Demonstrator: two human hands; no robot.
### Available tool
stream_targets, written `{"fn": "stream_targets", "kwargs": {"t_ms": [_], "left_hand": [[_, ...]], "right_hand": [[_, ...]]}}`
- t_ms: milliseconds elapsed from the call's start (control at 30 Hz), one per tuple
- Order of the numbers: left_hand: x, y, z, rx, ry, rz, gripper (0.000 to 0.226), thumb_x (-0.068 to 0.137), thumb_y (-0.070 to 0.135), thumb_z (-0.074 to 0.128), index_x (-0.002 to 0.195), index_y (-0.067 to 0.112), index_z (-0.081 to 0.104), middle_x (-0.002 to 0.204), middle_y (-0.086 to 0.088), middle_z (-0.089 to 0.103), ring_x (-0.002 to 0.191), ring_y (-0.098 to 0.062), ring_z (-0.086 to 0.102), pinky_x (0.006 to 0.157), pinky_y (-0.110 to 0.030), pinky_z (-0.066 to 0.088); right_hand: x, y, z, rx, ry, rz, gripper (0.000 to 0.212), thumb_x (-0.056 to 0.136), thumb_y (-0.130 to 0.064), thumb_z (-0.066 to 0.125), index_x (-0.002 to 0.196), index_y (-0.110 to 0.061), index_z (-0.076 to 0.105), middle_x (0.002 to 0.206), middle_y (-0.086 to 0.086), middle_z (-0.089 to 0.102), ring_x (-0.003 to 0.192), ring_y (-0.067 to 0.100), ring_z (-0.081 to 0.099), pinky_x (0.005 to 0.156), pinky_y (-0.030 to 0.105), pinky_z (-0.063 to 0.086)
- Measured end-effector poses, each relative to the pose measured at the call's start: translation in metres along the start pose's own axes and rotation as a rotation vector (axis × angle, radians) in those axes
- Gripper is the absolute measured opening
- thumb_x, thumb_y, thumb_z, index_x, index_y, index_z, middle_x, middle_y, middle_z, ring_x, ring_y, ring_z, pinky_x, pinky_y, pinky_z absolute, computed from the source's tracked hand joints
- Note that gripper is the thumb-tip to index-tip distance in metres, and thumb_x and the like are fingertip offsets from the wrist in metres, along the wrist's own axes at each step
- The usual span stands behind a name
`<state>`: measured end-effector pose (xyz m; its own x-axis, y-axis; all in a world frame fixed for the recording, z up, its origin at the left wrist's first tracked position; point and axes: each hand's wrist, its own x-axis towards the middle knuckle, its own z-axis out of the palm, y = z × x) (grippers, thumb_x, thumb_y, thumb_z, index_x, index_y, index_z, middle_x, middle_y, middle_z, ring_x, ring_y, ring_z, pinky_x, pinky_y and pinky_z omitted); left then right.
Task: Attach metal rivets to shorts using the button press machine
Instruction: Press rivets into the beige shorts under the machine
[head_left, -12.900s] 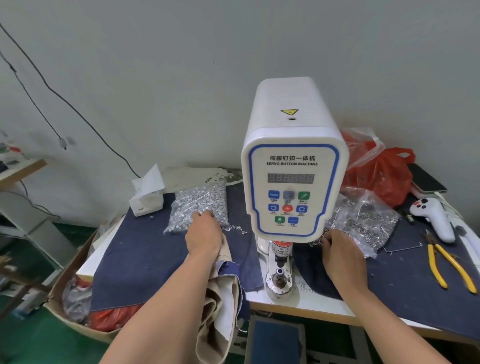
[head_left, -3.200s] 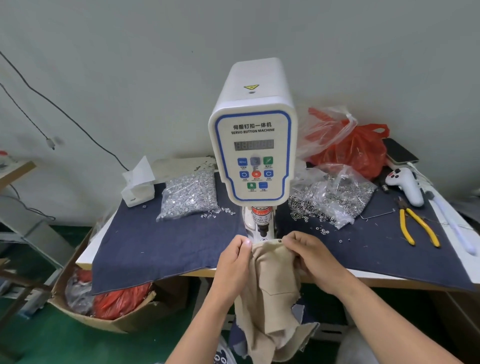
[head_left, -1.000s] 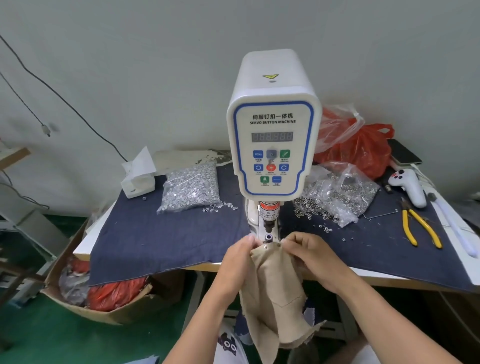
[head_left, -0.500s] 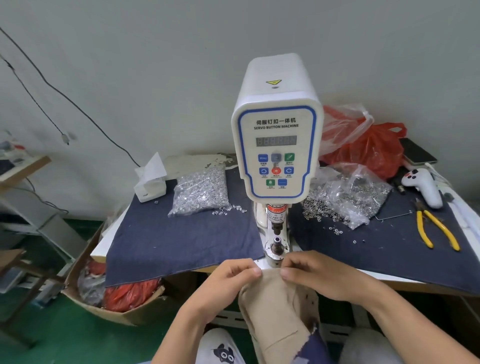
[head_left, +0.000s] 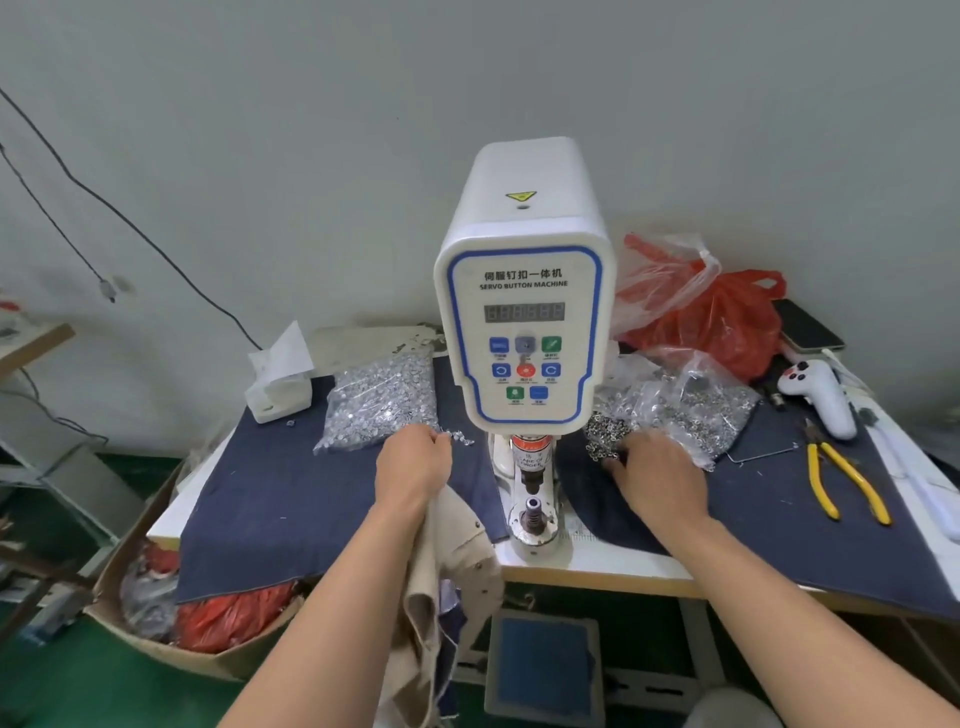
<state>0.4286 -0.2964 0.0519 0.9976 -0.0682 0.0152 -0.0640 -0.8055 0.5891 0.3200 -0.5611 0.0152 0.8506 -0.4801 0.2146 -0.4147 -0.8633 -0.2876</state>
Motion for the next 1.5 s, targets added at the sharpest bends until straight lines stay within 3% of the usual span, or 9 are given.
{"fn": "stream_targets", "kwargs": {"t_ms": [67,167,367,667,867,1000,1167,1267,1500], "left_hand": [[0.012,-0.006,0.011,0.047,-0.01,-0.053,0.018,0.1,0.022,0.055,0.094,0.013,0.069,0.097,-0.009,0.071,0.096,-0.035,0.065,0.073,-0.035,0.044],[0.014,-0.012,0.027,0.082,0.046,-0.076,0.025,0.102,0.032,0.056,0.121,0.018,0.065,0.119,-0.008,0.069,0.11,-0.035,0.065,0.081,-0.039,0.048],[0.018,-0.019,0.045,0.126,0.118,-0.025,0.036,0.102,0.05,0.053,0.12,0.021,0.066,0.122,-0.007,0.066,0.106,-0.036,0.065,0.078,-0.04,0.044],[0.025,-0.023,0.045,0.031,0.163,-0.127,0.017,0.099,0.046,0.062,0.103,0.032,0.07,0.107,-0.004,0.073,0.101,-0.035,0.067,0.077,-0.036,0.042],[0.025,-0.024,0.046,0.021,0.16,-0.159,0.018,0.101,0.039,0.06,0.112,0.025,0.064,0.112,-0.006,0.071,0.104,-0.034,0.065,0.078,-0.038,0.041],[0.025,-0.023,0.046,0.003,0.155,-0.196,0.025,0.103,0.037,0.06,0.116,0.015,0.06,0.118,-0.011,0.068,0.109,-0.037,0.064,0.082,-0.042,0.044],[0.025,-0.025,0.045,-0.014,0.167,-0.206,0.02,0.106,0.03,0.056,0.118,0.017,0.064,0.118,-0.01,0.068,0.109,-0.035,0.064,0.086,-0.043,0.047],[0.024,-0.025,0.044,-0.037,0.18,-0.209,0.016,0.105,0.029,0.056,0.115,0.021,0.066,0.115,-0.007,0.068,0.106,-0.033,0.064,0.083,-0.042,0.047],[0.02,-0.028,0.044,-0.078,0.221,-0.164,0.013,0.103,0.025,0.056,0.109,0.023,0.069,0.108,-0.005,0.07,0.1,-0.032,0.064,0.08,-0.041,0.048]], "right_hand": [[-0.002,0.003,0.009,0.002,0.041,0.003,0.023,0.097,-0.042,0.062,0.094,-0.021,0.071,0.1,0.0,0.062,0.097,0.026,0.062,0.071,0.037,0.051],[-0.007,0.007,0.02,-0.015,0.115,-0.025,0.02,0.098,-0.037,0.062,0.092,-0.019,0.068,0.097,0.0,0.059,0.091,0.025,0.061,0.064,0.034,0.046],[-0.006,0.006,0.023,0.03,0.122,0.027,0.016,0.099,-0.029,0.058,0.089,-0.019,0.065,0.095,-0.001,0.059,0.09,0.024,0.061,0.066,0.035,0.044],[-0.01,0.007,0.017,0.293,0.189,-0.003,0.007,0.096,-0.02,0.065,0.09,-0.019,0.062,0.085,-0.005,0.059,0.082,0.018,0.054,0.07,0.034,0.043],[-0.012,0.008,0.017,0.393,0.221,-0.082,0.005,0.093,-0.011,0.07,0.096,-0.014,0.071,0.09,-0.002,0.068,0.085,0.019,0.06,0.075,0.029,0.04],[-0.009,0.005,0.009,0.473,0.167,-0.04,0.005,0.096,-0.017,0.069,0.098,-0.014,0.073,0.092,-0.005,0.07,0.091,0.02,0.063,0.078,0.031,0.042],[-0.02,-0.018,-0.009,0.58,0.172,-0.018,0.006,0.094,-0.026,0.073,0.091,-0.021,0.07,0.078,-0.017,0.062,0.074,0.007,0.06,0.069,0.023,0.042],[-0.036,-0.032,-0.013,0.78,0.019,0.123,0.012,0.094,-0.029,0.072,0.083,-0.028,0.068,0.067,-0.015,0.067,0.064,-0.002,0.063,0.064,0.015,0.043],[-0.056,-0.06,-0.029,1.53,-0.571,0.748,0.016,0.089,-0.015,0.079,0.078,-0.004,0.073,0.063,0.005,0.064,0.047,0.009,0.052,0.045,0.021,0.046]]}}
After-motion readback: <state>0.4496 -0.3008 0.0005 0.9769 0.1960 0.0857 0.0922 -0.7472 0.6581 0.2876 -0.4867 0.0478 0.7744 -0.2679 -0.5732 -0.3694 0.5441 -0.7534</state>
